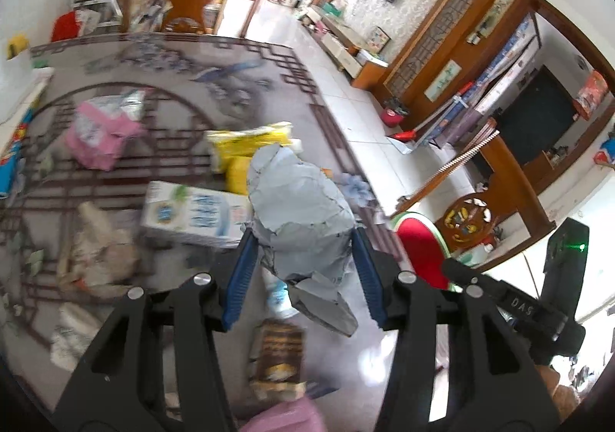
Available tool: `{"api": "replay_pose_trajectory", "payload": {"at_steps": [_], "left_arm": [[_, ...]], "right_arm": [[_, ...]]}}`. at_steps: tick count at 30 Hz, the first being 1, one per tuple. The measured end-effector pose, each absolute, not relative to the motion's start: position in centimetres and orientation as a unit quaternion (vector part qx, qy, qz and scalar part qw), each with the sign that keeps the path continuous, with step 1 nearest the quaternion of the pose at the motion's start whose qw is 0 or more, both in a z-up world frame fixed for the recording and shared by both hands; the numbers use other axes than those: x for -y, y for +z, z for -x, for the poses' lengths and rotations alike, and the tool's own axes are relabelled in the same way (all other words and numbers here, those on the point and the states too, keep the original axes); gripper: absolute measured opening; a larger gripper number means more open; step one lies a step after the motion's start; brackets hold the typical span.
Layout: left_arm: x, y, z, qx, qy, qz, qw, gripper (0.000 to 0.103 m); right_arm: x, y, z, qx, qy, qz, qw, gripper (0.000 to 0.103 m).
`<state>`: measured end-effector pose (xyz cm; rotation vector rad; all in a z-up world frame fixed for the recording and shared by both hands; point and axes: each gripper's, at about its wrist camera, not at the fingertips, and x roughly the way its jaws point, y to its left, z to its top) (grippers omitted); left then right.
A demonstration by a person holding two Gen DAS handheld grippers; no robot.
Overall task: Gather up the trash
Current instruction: 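Carry the bottle with the right tool toward the red bin while the left tool carries the paper, then open the right tool over the red bin while the left tool releases the paper into it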
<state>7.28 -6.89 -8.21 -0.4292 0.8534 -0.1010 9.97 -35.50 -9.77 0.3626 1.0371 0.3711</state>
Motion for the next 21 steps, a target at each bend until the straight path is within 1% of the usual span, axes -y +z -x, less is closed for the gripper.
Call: {"api": "replay_pose_trajectory", "payload": {"at_steps": [9, 18, 19, 21], "left_arm": [[15.1, -8.4, -12.3, -0.423, -0.106, 0.179, 0.882, 0.048], [26.2, -10.2, -18.4, -0.457, -0.208, 0.135, 0.854, 0.048], [27.6, -10.7, -19.1, -0.463, -0.221, 0.126, 0.849, 0.049], [29.7, -11.4, -20.1, -0.475, -0.235, 0.11, 0.841, 0.054]], "right_arm": [[41.6, -9.8, -11.8, -0.48, 0.157, -0.194, 0.841, 0.055], [51.5, -8.6, -16.0, -0.441, 0.059, -0.216, 0.869, 0.055], [52.2, -8.7, -16.3, -0.44, 0.051, -0.215, 0.87, 0.055], [53.8, -9.2, -17.0, -0.441, 0.033, -0.217, 0.87, 0.056]]}}
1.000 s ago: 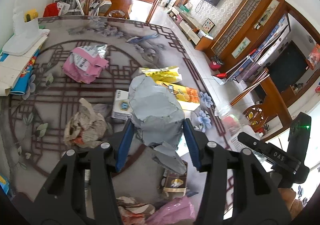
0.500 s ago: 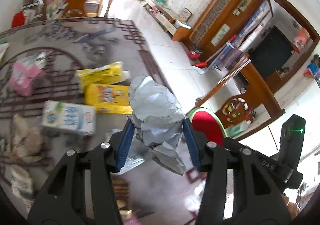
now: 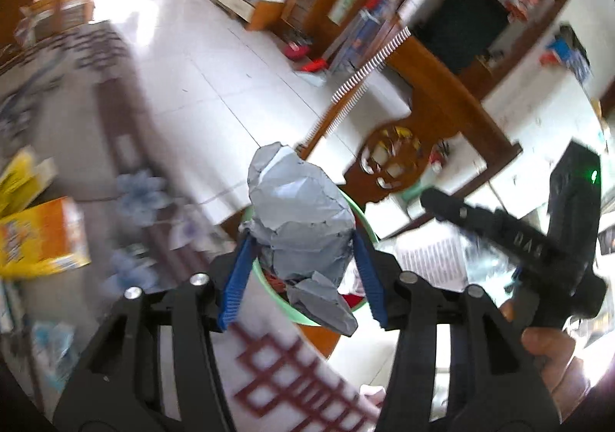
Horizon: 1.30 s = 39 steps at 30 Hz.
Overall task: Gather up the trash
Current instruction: 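Open the right tool over the red bin while the left tool releases the paper into it, then grasp the dark cigarette box with the right tool while the left tool grasps crumpled tissues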
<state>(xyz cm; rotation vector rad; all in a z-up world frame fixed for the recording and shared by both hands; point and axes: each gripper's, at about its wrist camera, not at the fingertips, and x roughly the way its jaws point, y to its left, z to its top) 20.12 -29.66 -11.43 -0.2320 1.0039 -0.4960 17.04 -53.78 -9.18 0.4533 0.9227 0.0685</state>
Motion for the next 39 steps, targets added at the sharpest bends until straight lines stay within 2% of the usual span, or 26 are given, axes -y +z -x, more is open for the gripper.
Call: {"api": "replay_pose_trajectory", "payload": {"at_steps": [2, 3, 4, 10, 17, 32, 39], "left_arm": [[31.4, -12.5, -21.0, -0.49, -0.247, 0.102, 0.83, 0.08], [31.8, -12.8, -21.2, -0.491, -0.25, 0.103, 0.828, 0.083], [32.0, -13.0, -21.2, -0.493, -0.251, 0.105, 0.826, 0.084], [30.3, -12.8, -20.4, -0.491, -0.235, 0.114, 0.831, 0.084], [24.5, -11.0, -17.8, -0.469, -0.185, 0.146, 0.851, 0.084], [7.3, -10.0, -7.9, -0.446, -0.051, 0.202, 0.87, 0.084], [0.0, -11.4, -3.0, -0.456, -0.002, 0.206, 0.866, 0.084]], "right_arm": [[54.7, -9.8, -17.6, -0.447, 0.027, -0.222, 0.866, 0.061], [55.3, -10.3, -17.9, -0.453, 0.023, -0.23, 0.861, 0.073], [55.6, -10.6, -18.0, -0.453, 0.019, -0.236, 0.859, 0.078], [56.1, -11.1, -17.1, -0.452, 0.008, -0.248, 0.857, 0.078], [53.8, -11.4, -15.7, -0.466, 0.019, -0.25, 0.848, 0.078], [38.7, -10.7, -12.5, -0.495, 0.111, -0.198, 0.838, 0.078], [32.1, -10.9, -10.2, -0.514, 0.151, -0.167, 0.828, 0.079]]}}
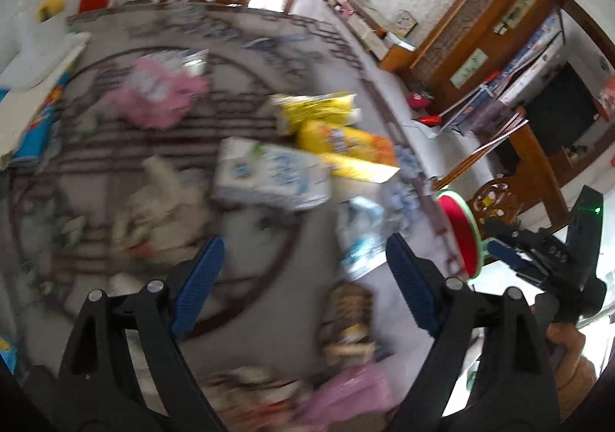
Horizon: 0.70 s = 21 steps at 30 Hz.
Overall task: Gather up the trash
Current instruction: 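Grasp the dark cigarette box with the right tool while the left tool grasps crumpled tissues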
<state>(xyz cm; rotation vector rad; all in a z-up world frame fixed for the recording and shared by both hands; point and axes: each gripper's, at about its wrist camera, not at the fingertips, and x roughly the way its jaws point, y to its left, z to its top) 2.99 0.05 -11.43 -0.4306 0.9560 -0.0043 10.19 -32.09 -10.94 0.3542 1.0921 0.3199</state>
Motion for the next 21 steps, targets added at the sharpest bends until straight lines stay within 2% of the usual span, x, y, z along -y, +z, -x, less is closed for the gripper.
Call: {"api": "replay_pose_trajectory", "payload": {"at_steps": [8, 15, 16, 17, 19, 20, 21], "left_arm": [[-0.9, -13.8, 2.3, -0.511, -0.078, 0.121, 0.848, 0.084], [0.9, -18.6, 4.0, -0.578, -0.128, 0.125, 0.797, 0.084], [1.0, -19.2, 4.1, -0.586, -0.125, 0.125, 0.791, 0.081], [1.1, -19.8, 4.1, -0.593, -0.123, 0.127, 0.785, 0.069], [0.6, -20.2, 4.1, -0.595, -0.119, 0.139, 0.783, 0.056], [0.2, -20.0, 4.0, -0.591, -0.12, 0.147, 0.784, 0.045], [-0.1, -19.8, 3.9, -0.587, -0.117, 0.15, 0.787, 0.04]], "right_arm": [[28.1, -12.4, -7.7, -0.537, 0.157, -0.152, 0.815, 0.079], [26.2, -12.8, -6.6, -0.543, 0.151, -0.147, 0.813, 0.079], [25.9, -12.8, -6.5, -0.545, 0.151, -0.145, 0.812, 0.079], [25.8, -12.9, -6.3, -0.546, 0.152, -0.143, 0.811, 0.079], [25.3, -13.2, -6.0, -0.553, 0.148, -0.136, 0.808, 0.08], [25.1, -13.5, -5.9, -0.558, 0.145, -0.132, 0.806, 0.08], [24.9, -13.8, -5.7, -0.563, 0.141, -0.129, 0.804, 0.08]]}}
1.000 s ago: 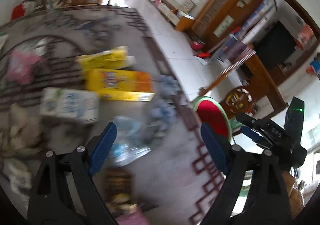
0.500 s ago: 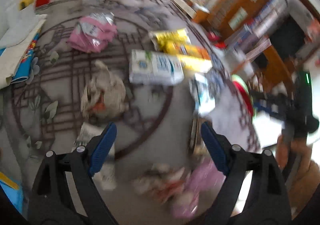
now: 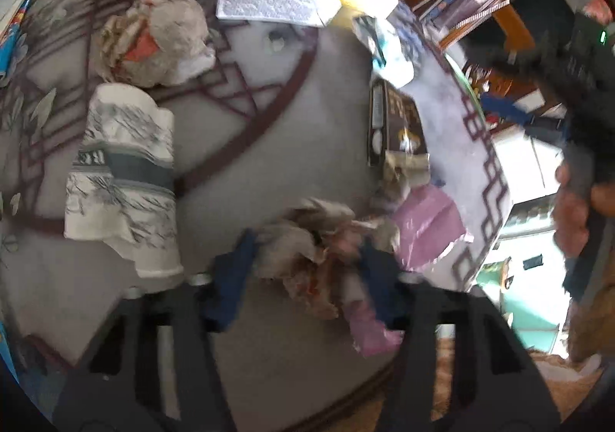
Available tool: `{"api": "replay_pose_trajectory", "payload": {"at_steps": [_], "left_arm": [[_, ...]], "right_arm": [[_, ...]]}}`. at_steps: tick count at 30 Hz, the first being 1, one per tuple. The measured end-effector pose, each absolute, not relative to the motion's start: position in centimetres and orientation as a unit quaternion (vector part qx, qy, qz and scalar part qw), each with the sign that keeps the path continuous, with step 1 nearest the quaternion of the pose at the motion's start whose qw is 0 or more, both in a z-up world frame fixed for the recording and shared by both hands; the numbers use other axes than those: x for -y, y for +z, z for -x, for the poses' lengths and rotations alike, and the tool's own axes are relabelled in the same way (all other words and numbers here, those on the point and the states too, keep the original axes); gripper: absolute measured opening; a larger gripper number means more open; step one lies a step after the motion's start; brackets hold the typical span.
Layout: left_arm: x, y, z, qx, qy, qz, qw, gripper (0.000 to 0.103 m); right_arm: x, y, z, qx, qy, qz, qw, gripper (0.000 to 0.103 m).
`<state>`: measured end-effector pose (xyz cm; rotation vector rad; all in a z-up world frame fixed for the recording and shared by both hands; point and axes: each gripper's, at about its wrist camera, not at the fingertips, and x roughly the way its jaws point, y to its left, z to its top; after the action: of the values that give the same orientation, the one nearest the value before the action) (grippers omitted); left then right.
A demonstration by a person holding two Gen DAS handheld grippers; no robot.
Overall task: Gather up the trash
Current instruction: 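Grasp the dark cigarette box with the right tool while the left tool grasps crumpled tissues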
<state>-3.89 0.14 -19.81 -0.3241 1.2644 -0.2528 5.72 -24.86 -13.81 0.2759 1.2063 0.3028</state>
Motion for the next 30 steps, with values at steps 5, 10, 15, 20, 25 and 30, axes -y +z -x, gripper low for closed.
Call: {"api": "replay_pose_trajectory", "payload": {"at_steps": [5, 10, 15, 20, 25, 30], "left_arm": [[-1.3, -17.7, 3.0, -0.553, -0.101, 0.161, 0.811, 0.019], [-1.7, -16.8, 2.7, -0.542, -0.095, 0.155, 0.82, 0.02], [-1.8, -17.1, 3.3, -0.545, -0.083, 0.142, 0.822, 0.027], [-2.3, -16.8, 3.8, -0.537, -0.084, 0.143, 0.827, 0.049], [-1.7, -16.6, 3.8, -0.53, -0.096, 0.135, 0.831, 0.068], [-0.5, -18.3, 2.9, -0.549, -0.096, 0.115, 0.822, 0.074]], "right_arm": [[22.7, -16.2, -5.1, -0.598, 0.144, -0.109, 0.781, 0.08], [20.9, -18.2, -4.9, -0.62, 0.149, -0.086, 0.765, 0.08], [20.1, -19.6, -5.3, -0.633, 0.143, -0.059, 0.758, 0.078], [19.8, -19.6, -5.1, -0.625, 0.158, -0.05, 0.763, 0.053], [20.2, -18.0, -4.7, -0.6, 0.157, -0.035, 0.784, 0.049], [21.6, -16.4, -4.5, -0.577, 0.155, -0.05, 0.8, 0.049]]}}
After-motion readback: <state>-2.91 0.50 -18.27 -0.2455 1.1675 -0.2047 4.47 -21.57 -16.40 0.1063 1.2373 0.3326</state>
